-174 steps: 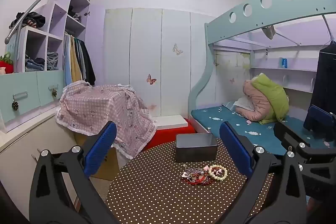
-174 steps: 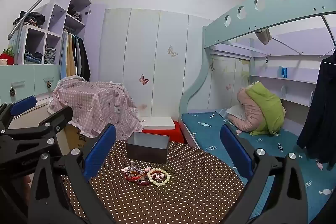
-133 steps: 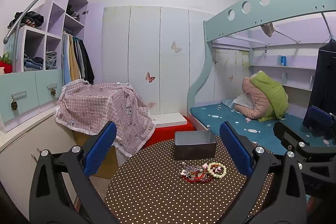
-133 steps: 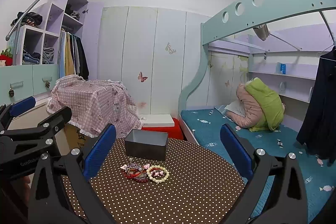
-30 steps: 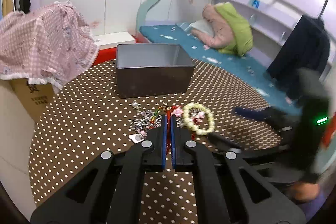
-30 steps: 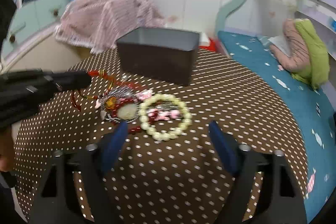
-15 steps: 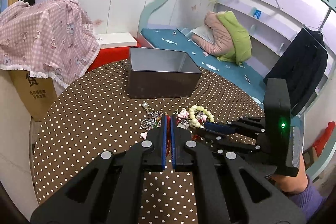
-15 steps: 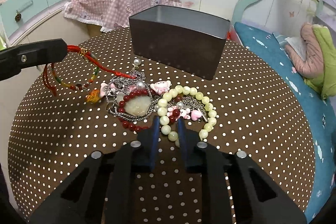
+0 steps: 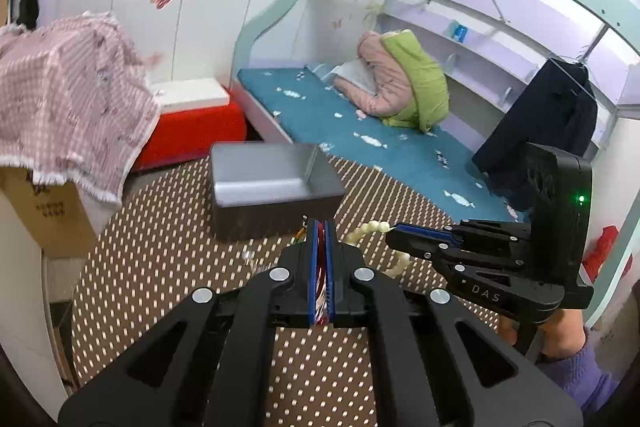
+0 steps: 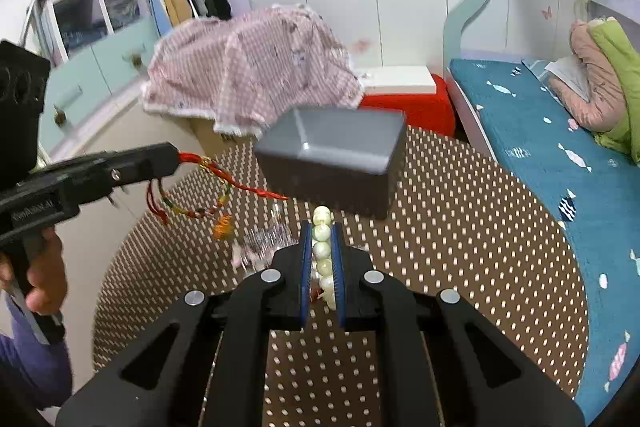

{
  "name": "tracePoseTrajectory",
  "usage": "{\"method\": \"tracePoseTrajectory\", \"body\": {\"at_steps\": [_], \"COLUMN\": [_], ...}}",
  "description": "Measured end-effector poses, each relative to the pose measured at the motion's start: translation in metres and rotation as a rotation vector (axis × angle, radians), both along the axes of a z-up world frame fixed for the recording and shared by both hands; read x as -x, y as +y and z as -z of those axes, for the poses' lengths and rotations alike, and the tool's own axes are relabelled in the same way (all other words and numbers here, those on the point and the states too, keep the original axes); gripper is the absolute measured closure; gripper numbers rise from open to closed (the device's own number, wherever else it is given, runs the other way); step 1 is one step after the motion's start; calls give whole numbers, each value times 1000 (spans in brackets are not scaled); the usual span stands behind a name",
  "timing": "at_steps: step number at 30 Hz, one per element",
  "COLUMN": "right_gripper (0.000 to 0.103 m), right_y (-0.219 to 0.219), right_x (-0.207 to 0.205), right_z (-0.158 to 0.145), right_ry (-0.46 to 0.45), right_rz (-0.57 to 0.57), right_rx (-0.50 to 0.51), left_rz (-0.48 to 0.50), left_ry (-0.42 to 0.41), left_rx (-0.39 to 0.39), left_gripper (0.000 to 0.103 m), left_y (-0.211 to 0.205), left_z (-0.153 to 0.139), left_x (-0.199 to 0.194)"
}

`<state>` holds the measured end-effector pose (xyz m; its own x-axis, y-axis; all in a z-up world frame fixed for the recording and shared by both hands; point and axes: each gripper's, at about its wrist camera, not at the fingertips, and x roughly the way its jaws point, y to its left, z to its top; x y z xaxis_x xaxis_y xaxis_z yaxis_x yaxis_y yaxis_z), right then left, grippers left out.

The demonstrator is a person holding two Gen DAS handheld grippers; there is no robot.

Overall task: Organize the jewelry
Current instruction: 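Carry the bracelet into the metal box with the right gripper and release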

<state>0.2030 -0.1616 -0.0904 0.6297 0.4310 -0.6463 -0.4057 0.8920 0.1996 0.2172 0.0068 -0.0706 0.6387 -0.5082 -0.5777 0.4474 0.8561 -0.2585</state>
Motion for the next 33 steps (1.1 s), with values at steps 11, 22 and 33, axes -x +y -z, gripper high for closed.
{"method": "tracePoseTrajectory", "body": {"at_steps": [11, 22, 33], "right_gripper": [95, 95, 95], "right_y": [6, 28, 41], "right_x": [-57, -116, -129], "right_z": [-38, 2, 27], "right_ry": [-40, 46, 89], "right_rz": [36, 75, 68], "right_rx": [-87, -27, 39], "left_rz": [30, -18, -35], "left_ry": [0, 184, 270], "left_rx": [-1, -3, -87], "left_gripper": [100, 100, 99], "left_y": [-18, -24, -34], "left_z": [-38, 27, 81], "left_x": [-72, -164, -187]}}
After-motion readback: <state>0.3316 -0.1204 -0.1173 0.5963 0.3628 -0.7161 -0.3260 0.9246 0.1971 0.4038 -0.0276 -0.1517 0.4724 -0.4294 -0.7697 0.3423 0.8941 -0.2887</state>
